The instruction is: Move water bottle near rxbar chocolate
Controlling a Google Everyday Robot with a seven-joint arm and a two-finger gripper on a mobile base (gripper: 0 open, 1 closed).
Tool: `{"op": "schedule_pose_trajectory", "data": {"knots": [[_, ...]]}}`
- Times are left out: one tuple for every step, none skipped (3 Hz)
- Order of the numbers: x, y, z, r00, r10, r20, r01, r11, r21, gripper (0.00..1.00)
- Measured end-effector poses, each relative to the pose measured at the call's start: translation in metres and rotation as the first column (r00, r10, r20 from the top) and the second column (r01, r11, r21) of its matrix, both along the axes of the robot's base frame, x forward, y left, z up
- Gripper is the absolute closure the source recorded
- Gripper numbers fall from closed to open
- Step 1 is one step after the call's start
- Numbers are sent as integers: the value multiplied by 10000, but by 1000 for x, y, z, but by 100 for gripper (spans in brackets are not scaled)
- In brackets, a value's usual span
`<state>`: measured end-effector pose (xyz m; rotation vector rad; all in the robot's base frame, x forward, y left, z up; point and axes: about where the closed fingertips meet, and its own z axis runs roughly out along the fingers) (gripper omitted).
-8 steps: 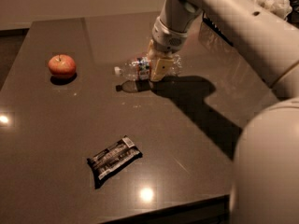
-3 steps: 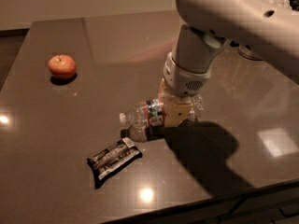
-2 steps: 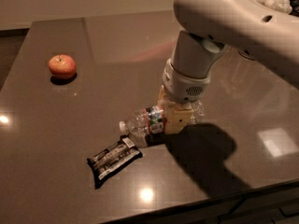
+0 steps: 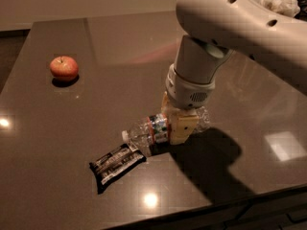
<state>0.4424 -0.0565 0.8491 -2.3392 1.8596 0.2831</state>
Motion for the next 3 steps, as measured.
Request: {"op": "schedule_pose_trajectory", "data": {"knots": [[0,1,0,10000,1,44,-1,10000,10,12],[0,2,1,10000,1,85,-2,10000,19,0],[0,2,1,10000,1,86,-2,10000,20,0]]}}
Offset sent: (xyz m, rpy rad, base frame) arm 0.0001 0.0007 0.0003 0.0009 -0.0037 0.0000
